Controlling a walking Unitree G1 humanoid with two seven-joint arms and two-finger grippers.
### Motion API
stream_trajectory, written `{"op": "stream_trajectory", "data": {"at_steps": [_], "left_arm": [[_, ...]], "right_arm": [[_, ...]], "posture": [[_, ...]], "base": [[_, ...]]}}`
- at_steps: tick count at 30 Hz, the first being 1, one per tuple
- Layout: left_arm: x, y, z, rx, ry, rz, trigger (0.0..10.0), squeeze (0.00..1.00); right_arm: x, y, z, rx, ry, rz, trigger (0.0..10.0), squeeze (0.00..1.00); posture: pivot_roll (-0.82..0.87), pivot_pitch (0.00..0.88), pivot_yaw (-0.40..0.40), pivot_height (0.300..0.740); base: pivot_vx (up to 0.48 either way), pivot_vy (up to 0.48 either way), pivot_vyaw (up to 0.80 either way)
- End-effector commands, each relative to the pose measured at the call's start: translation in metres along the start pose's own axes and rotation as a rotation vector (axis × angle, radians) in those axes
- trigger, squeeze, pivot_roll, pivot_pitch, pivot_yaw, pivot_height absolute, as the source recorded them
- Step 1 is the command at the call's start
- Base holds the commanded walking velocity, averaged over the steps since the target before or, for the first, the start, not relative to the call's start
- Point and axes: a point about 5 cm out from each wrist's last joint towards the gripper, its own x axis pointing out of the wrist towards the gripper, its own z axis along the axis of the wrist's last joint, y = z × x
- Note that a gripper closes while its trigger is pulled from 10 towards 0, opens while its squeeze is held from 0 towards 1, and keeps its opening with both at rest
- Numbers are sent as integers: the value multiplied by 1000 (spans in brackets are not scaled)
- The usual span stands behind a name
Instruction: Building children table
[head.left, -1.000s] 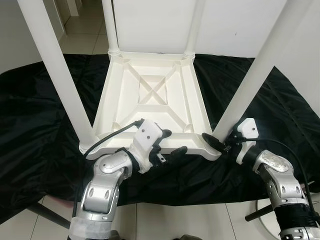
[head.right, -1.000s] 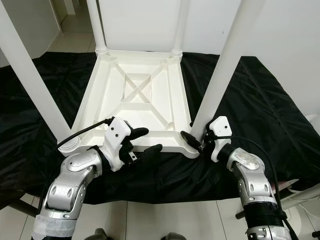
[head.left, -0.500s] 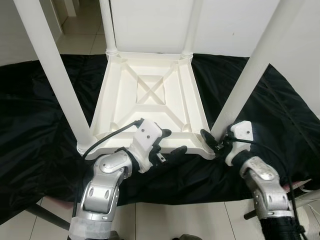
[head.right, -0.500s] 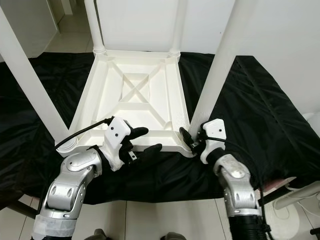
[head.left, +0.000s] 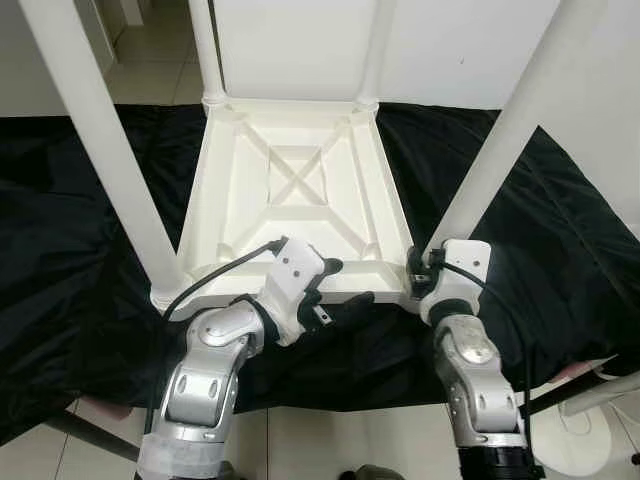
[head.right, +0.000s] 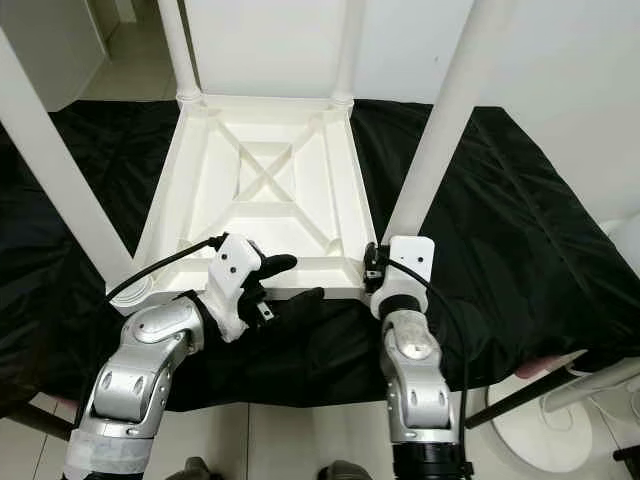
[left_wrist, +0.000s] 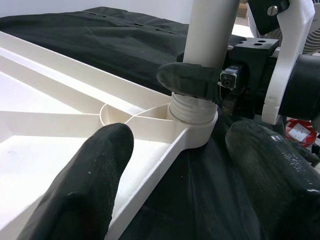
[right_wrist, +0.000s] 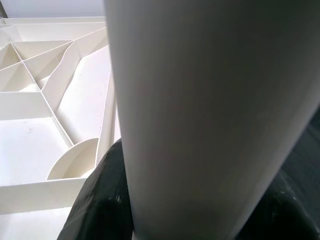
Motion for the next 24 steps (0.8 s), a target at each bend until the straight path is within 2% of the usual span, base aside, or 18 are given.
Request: {"op": "stream_trajectory", "data": {"at_steps": [1, 3, 4, 5, 6, 10, 18, 19, 20, 21, 23, 24], "left_arm": [[3, 6, 3, -17, -19, 192, 10000, 0], [3, 6, 3, -14, -18, 190, 10000, 0], [3, 7, 3, -11, -16, 191, 10000, 0], [3, 7, 3, -11, -16, 191, 10000, 0], [3, 9, 3, -9, -16, 194, 10000, 0], [2, 10, 4, -7, -17, 199, 10000, 0], [1, 11, 5, 1, -14, 204, 10000, 0], [1, 12, 5, 2, -14, 206, 10000, 0], [0, 12, 5, 4, -13, 209, 10000, 0], [0, 12, 5, 4, -13, 209, 10000, 0], [-1, 12, 5, 6, -12, 211, 10000, 0], [-1, 12, 5, 6, -12, 211, 10000, 0]], "right_arm": [[1, 5, -2, -1, 26, 21, 10000, 0], [2, 3, -1, -16, 21, 23, 10000, 0], [3, 0, 1, -24, 10, 29, 10000, 133], [3, 0, 1, -24, 10, 29, 10000, 133], [4, -4, 3, -28, -5, 35, 10000, 1000], [4, -8, 7, -34, -25, 51, 10000, 1000], [2, -18, 9, -54, -28, 167, 10000, 1000], [3, -20, 7, -61, -16, 180, 10000, 843], [3, -21, 5, -76, 3, 243, 10000, 0], [3, -21, 5, -76, 3, 243, 10000, 0], [3, -25, 2, -100, 17, 348, 10000, 0], [3, -25, 2, -100, 17, 348, 10000, 0]], "posture": [[-76, 54, -9, 740], [-77, 54, -10, 740], [-77, 54, -10, 740], [-77, 54, -10, 740], [-74, 54, -9, 740], [-74, 54, -9, 740], [-52, 50, -9, 740], [-52, 50, -9, 740], [-49, 48, -11, 740], [-49, 48, -11, 740], [-49, 46, -11, 740], [-49, 46, -11, 740]], "base": [[0, 0, 0], [0, 0, 0], [0, 0, 0], [0, 0, 0], [0, 0, 0], [0, 0, 0], [0, 0, 0], [0, 0, 0], [0, 0, 0], [0, 0, 0], [0, 0, 0], [0, 0, 0]]}}
